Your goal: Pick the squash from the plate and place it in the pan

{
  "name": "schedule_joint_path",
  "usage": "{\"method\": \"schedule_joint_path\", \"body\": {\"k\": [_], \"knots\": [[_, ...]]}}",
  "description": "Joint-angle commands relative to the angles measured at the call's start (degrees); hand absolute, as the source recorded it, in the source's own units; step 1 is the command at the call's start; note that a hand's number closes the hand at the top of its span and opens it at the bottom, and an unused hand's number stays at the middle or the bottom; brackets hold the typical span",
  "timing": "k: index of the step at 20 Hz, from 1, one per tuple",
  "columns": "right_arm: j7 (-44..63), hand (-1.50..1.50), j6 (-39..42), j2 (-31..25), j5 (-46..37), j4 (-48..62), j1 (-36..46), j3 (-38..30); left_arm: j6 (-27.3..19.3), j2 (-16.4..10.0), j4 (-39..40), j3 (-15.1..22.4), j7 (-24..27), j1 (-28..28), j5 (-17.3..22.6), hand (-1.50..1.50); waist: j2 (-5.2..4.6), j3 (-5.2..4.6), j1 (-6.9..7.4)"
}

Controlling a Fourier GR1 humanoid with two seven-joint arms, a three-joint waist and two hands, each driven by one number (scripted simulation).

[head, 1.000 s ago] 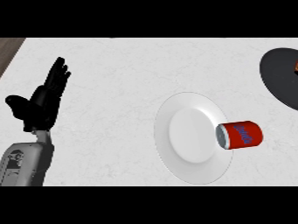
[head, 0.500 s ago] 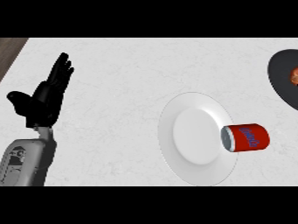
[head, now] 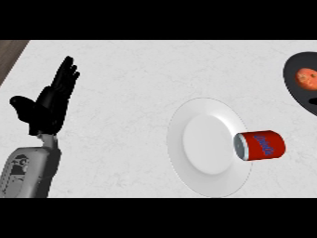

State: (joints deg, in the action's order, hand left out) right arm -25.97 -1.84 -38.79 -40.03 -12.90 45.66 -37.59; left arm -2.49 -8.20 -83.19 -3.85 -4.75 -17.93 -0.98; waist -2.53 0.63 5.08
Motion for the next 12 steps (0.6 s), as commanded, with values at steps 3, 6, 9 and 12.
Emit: {"method": "schedule_joint_path", "body": {"k": [3,6,9,12], "knots": [[-7.3,-1.5,1.6,-2.1,7.7,0.5,-0.3,-7.7,0.5,-0.1,-1.3,0.2,0.4,2.5,0.1,0.0,0.64,-0.01,-0.99],[-11.1,-1.5,5.5,-1.9,11.7,1.9,-2.2,-11.1,-1.3,-0.3,-0.8,-0.9,-0.6,1.0,-0.5,0.0,0.95,-0.1,-2.32],[-12.2,-1.5,14.4,-4.6,13.3,3.6,-4.0,-12.0,0.1,-1.6,-1.0,-2.3,-0.3,2.5,0.9,0.0,1.35,-0.26,-2.97],[-15.4,-1.5,23.5,-8.2,14.9,4.1,-7.5,-13.0,1.7,-2.8,-2.4,-3.1,-0.1,4.7,2.1,0.0,1.67,-0.29,-3.37]]}}
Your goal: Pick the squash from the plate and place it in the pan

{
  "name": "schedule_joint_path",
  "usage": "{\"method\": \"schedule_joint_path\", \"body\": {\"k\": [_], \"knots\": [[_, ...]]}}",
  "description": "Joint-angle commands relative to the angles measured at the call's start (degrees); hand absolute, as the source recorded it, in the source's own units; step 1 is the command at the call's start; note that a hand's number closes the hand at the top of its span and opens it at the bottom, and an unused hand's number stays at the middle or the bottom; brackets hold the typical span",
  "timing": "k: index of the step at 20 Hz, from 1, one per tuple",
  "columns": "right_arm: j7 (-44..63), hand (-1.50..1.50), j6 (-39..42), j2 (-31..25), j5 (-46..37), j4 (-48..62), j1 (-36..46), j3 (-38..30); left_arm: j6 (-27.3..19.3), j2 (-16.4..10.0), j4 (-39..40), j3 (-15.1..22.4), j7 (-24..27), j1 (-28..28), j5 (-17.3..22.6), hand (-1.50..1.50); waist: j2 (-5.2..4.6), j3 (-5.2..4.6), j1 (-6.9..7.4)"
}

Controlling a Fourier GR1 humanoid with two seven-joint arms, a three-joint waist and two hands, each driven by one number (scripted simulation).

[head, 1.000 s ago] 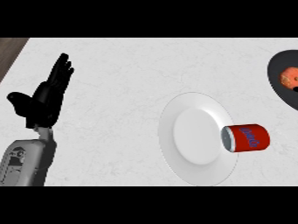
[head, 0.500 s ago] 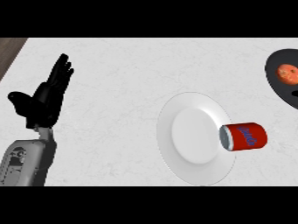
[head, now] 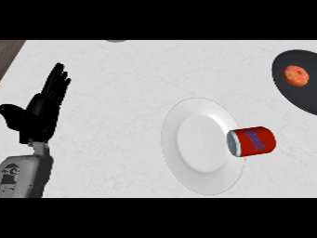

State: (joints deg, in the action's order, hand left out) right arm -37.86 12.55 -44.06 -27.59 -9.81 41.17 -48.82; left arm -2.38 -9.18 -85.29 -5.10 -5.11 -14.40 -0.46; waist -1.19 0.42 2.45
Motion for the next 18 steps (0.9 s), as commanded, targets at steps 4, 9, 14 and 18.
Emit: {"method": "schedule_joint_path", "body": {"k": [4,9,14,18], "knots": [[-9.3,-1.5,15.2,-3.8,3.9,0.6,-8.9,-2.0,-0.3,-0.6,3.5,-2.2,1.1,-0.6,0.5,0.0,0.39,-0.15,-1.88],[-10.1,-1.5,21.9,-8.1,6.6,-1.9,-12.4,-2.1,-1.3,0.3,-0.2,-0.6,-1.0,1.8,-0.8,0.0,0.98,-0.27,-2.2],[-8.6,-1.5,26.5,-8.9,8.5,-4.8,-17.8,-0.4,-1.3,0.3,2.8,-1.5,1.8,0.8,-0.8,0.0,1.32,-0.44,-3.19],[-10.5,-1.5,22.5,-6.3,9.3,-8.0,-21.2,1.5,0.2,-1.0,1.4,-2.1,0.1,1.0,0.3,0.0,1.21,-0.38,-2.68]]}}
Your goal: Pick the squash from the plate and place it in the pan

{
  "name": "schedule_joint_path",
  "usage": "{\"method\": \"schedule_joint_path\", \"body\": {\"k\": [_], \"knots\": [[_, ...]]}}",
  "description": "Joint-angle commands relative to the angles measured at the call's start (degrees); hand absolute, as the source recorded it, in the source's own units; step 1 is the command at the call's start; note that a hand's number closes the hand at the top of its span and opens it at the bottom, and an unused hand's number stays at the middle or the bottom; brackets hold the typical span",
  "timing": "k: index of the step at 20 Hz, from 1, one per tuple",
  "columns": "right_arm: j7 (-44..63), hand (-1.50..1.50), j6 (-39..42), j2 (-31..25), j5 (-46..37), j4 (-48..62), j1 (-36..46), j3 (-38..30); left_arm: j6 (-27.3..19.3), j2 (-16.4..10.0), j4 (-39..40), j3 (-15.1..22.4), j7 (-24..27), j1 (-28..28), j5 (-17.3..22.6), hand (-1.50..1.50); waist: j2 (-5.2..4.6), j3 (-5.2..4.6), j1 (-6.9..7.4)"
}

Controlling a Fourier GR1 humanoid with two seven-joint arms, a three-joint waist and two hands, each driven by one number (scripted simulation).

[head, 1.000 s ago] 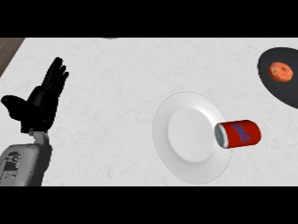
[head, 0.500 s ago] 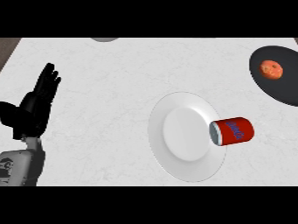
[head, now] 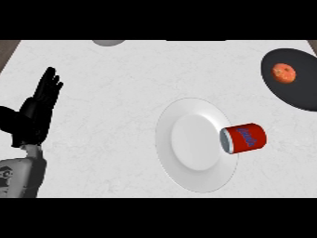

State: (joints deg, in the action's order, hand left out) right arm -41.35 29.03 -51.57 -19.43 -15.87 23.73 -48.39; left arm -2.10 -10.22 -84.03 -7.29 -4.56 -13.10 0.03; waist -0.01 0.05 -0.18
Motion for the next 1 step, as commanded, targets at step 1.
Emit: {"method": "schedule_joint_path", "body": {"k": [1], "knots": [[-2.8,-1.5,5.8,1.1,0.8,-4.4,-1.0,2.7,-0.3,-0.3,-2.6,0.4,-1.4,0.7,-0.6,0.0,0.21,-0.09,0.04]]}}
